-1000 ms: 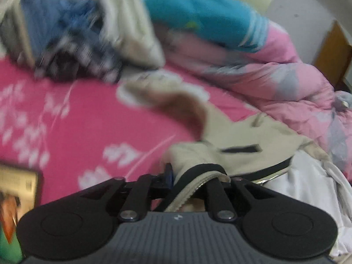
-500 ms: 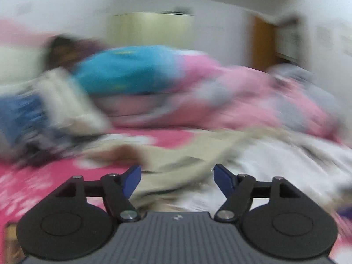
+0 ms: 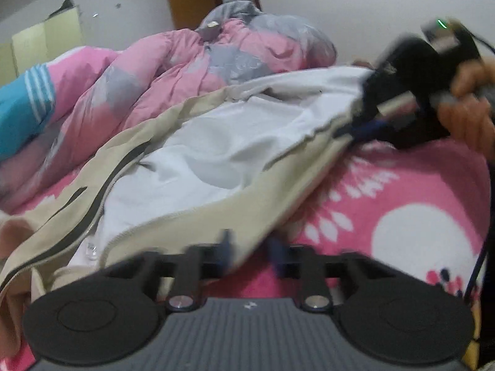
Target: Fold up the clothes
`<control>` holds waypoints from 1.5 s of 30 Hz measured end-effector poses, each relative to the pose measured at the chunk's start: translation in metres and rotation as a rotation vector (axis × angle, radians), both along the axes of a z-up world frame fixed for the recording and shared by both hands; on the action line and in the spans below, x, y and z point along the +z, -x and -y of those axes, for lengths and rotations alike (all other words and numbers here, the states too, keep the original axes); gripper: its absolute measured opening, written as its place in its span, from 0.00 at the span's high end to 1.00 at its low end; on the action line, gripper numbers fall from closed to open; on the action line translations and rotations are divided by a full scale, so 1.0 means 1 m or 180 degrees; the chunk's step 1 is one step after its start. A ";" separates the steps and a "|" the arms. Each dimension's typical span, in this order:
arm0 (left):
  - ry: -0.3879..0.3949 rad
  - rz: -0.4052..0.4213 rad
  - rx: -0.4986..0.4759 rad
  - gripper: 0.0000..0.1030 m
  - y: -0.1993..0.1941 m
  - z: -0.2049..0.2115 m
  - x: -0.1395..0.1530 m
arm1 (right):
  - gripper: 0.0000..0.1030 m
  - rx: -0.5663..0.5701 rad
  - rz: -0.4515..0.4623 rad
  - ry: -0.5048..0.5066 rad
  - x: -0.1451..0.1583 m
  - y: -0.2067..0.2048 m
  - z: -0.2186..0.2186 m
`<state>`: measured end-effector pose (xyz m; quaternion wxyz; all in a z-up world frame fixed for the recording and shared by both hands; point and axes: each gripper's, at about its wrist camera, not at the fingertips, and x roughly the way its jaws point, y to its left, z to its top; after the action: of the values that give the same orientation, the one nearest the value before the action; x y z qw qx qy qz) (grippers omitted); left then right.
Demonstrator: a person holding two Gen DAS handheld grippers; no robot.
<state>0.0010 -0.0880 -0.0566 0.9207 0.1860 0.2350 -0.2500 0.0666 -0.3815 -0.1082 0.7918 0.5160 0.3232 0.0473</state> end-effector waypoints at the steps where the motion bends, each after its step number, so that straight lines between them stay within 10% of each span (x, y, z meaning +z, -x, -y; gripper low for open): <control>1: 0.0022 0.0003 0.0022 0.86 0.001 -0.004 0.000 | 0.92 -0.0010 -0.0002 -0.0035 -0.002 0.004 0.002; 8: -0.0391 0.0239 0.0029 0.43 0.005 -0.005 -0.007 | 0.89 -0.0049 0.0017 -0.0206 -0.011 0.042 0.006; 10: -0.0338 0.0184 0.0050 0.48 -0.001 -0.005 -0.006 | 0.87 -0.0062 0.0045 -0.0241 -0.011 0.034 0.008; 12: -0.0242 0.0093 0.0109 0.91 -0.007 -0.005 -0.004 | 0.87 -0.0074 0.0073 -0.0275 -0.012 0.026 0.010; 14: -0.0159 0.0070 0.0188 0.97 -0.006 -0.006 0.001 | 0.92 -0.0076 0.0112 -0.0282 -0.013 0.021 0.010; 19: 0.0218 0.0109 0.0176 0.97 0.019 -0.021 0.042 | 0.94 0.0059 0.0457 -0.0066 0.025 0.047 0.005; 28: -0.0466 -0.0046 -0.0150 0.93 0.033 -0.006 0.001 | 0.94 0.0250 0.0031 0.0402 0.013 0.079 0.004; 32: -0.0063 -0.0363 -0.0244 0.75 0.031 -0.027 0.021 | 0.84 0.0402 0.0038 0.0724 0.029 0.085 0.003; 40: 0.1536 -0.0873 0.0117 0.60 -0.007 -0.109 0.059 | 0.76 0.0779 0.0521 0.2008 0.109 0.105 0.006; 45: 0.1337 -0.0803 0.0776 0.63 -0.082 -0.103 0.048 | 0.76 0.1494 0.1181 0.2433 0.125 0.032 -0.061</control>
<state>0.0825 0.0151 -0.0086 0.9258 -0.0713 0.3115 -0.2017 0.0346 -0.3209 0.0168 0.9369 0.0842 0.2785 0.1937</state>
